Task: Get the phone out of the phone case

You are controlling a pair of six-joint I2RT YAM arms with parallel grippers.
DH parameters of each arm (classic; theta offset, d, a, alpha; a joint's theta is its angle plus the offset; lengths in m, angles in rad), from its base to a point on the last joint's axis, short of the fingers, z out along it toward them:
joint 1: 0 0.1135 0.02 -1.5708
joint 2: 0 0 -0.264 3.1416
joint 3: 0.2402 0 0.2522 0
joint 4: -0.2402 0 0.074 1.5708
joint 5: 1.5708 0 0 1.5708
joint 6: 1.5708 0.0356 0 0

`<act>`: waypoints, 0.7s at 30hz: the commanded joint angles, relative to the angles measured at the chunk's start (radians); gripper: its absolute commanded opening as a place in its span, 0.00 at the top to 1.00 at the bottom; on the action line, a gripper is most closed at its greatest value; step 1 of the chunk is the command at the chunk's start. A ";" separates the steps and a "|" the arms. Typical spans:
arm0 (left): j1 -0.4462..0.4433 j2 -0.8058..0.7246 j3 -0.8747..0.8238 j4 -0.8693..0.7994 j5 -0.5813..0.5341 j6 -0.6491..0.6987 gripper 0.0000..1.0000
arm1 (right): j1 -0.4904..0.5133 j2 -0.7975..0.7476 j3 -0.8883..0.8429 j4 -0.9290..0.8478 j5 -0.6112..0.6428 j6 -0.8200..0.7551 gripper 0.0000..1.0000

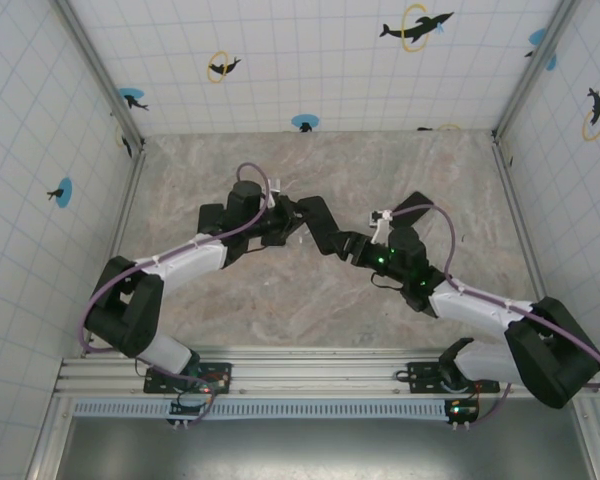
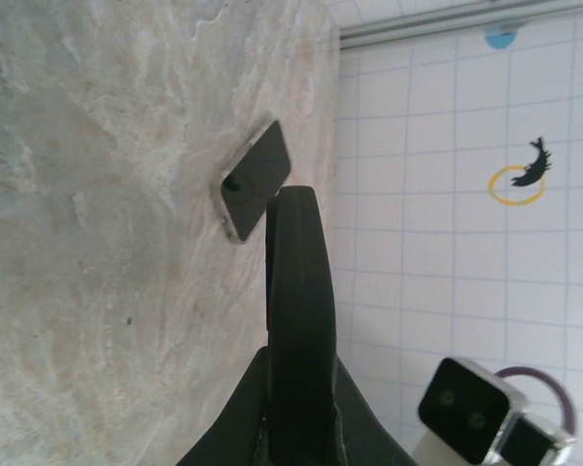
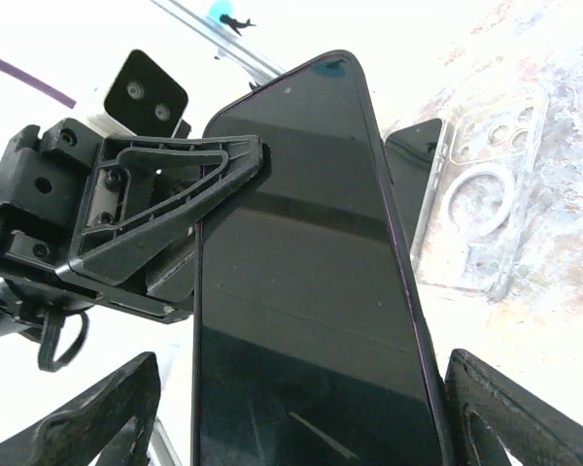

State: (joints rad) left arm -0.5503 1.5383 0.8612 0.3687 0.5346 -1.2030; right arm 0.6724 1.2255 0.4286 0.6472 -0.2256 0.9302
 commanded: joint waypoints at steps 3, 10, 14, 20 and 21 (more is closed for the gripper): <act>0.002 0.008 0.060 0.220 -0.007 -0.122 0.95 | 0.027 -0.010 -0.032 0.276 -0.015 0.182 0.33; 0.003 0.014 0.092 0.252 -0.008 -0.155 0.95 | 0.035 -0.004 -0.038 0.340 0.008 0.222 0.44; 0.004 0.014 0.079 0.280 -0.020 -0.177 0.96 | 0.042 0.019 -0.027 0.404 0.016 0.242 0.50; 0.005 0.017 0.080 0.294 -0.019 -0.193 0.96 | 0.049 0.056 -0.034 0.509 0.050 0.287 0.60; 0.006 0.014 0.074 0.298 -0.021 -0.196 0.96 | 0.051 0.060 -0.030 0.517 0.049 0.286 0.62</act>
State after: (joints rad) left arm -0.5488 1.5532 0.9108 0.5888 0.5148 -1.3739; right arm 0.7143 1.2739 0.4019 1.0367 -0.2024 1.1973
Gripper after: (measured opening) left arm 0.120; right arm 0.396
